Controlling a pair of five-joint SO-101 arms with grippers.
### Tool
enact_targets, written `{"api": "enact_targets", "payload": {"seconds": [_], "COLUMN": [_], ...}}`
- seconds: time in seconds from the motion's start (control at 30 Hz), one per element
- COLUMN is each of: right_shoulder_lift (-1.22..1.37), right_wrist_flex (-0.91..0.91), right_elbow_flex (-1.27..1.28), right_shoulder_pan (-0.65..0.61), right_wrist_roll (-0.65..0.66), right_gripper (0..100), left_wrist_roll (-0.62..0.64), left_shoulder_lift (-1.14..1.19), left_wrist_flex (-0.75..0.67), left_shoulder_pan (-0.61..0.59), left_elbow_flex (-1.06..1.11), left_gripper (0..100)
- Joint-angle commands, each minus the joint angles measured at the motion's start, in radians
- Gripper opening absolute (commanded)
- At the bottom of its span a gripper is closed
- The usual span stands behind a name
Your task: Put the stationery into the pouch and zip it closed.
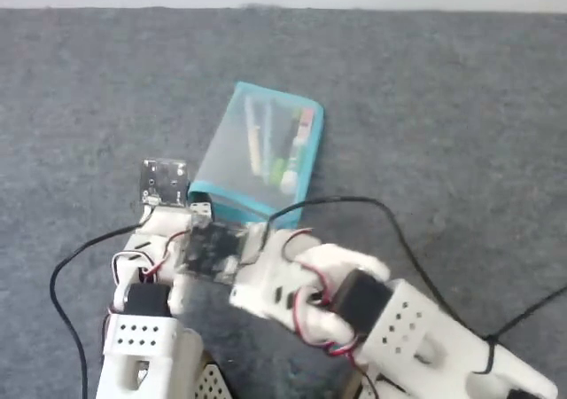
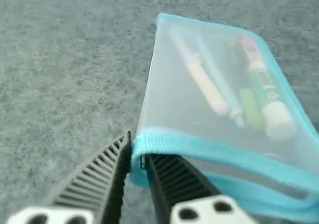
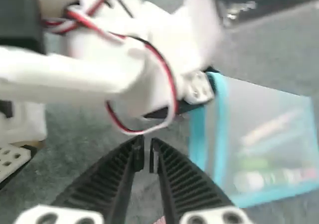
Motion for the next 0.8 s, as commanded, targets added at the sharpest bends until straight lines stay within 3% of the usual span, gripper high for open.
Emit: {"api": "enact_targets", "payload": {"seconds": [0.0,0.1,0.23,0.47,0.63,0.77], "right_shoulder_lift": [0.002,-0.045,-0.15,-0.179,-0.091,-0.03], "right_wrist_flex": [0.018,0.12,0.179,-0.044,-0.122,-0.127], "right_elbow_flex": [-0.066,-0.058,0.021,0.318,0.37,0.361], "right_shoulder_pan": [-0.082,-0.064,0.139,0.432,0.475,0.466], "right_wrist_roll": [0.005,0.008,0.069,0.063,0.115,-0.005], "right_gripper": [0.8,1.2,1.3,16.0,25.9,25.9], "left_wrist_roll": [-0.005,-0.003,-0.003,-0.003,-0.005,-0.005], "left_shoulder_lift": [0.009,0.009,0.006,0.005,0.008,0.008], "left_wrist_flex": [0.005,0.006,0.006,0.006,0.006,0.006], "left_shoulder_pan": [-0.003,-0.003,-0.017,-0.014,-0.018,-0.018], "left_elbow_flex": [-0.073,-0.074,-0.076,-0.076,-0.073,-0.073], "left_gripper": [1,1,1,1,1,1]}}
